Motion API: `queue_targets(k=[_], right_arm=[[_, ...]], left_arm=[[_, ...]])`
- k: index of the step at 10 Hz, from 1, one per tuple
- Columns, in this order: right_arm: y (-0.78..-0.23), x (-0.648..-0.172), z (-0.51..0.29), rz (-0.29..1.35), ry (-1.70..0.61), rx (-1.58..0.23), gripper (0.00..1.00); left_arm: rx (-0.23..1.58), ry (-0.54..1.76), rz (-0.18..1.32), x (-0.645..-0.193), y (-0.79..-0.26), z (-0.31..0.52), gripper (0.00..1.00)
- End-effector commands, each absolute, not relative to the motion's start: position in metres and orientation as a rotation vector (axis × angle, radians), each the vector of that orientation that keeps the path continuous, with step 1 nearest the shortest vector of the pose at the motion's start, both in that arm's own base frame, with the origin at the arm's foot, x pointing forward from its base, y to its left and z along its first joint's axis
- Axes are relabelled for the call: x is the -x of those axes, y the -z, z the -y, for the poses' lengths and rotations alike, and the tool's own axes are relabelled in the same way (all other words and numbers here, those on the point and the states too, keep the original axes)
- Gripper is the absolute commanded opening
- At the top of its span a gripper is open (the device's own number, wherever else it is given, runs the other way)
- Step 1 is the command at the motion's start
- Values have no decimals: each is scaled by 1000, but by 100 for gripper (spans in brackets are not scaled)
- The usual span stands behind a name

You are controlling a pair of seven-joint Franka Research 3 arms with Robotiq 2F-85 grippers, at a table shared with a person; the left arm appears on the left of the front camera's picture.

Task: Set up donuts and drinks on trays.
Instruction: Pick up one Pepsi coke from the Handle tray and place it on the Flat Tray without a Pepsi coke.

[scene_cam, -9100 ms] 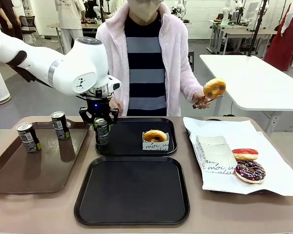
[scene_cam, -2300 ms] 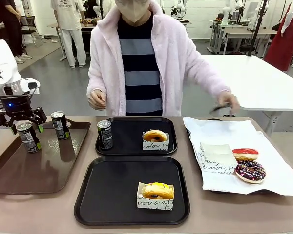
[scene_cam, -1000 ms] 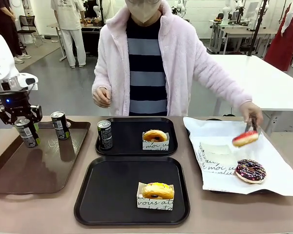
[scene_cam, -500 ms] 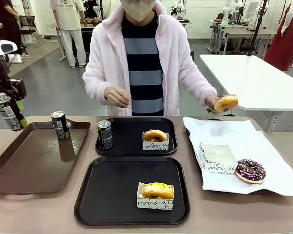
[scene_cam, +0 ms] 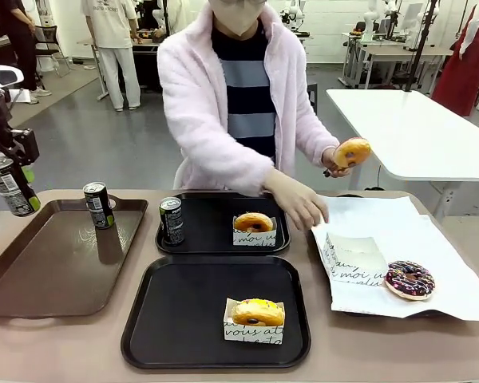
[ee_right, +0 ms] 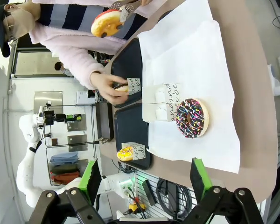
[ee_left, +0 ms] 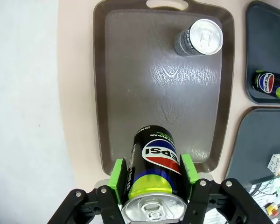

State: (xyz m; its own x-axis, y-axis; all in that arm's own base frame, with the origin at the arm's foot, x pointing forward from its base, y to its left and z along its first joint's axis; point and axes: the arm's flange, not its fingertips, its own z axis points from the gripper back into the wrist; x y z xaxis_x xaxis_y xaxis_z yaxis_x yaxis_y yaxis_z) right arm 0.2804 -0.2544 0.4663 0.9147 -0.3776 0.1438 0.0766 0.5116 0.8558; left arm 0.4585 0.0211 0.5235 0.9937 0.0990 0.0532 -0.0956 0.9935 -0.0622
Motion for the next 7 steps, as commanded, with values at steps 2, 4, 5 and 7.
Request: queue_targets(k=[2,4,5,7], right_arm=[[-467,-281,255,350,271,-1016,100],[-467,-281,255,350,271,-1016,100],[-467,-281,255,350,271,-1016,100],[-467,-281,255,350,271,-1016,100]], left_arm=[[83,36,81,-429,-520,28,58],[119,212,56,-387,-520,81,58],[114,285,24,-364,-517,104,58],[116,343,3,-341,-508,139,58]])
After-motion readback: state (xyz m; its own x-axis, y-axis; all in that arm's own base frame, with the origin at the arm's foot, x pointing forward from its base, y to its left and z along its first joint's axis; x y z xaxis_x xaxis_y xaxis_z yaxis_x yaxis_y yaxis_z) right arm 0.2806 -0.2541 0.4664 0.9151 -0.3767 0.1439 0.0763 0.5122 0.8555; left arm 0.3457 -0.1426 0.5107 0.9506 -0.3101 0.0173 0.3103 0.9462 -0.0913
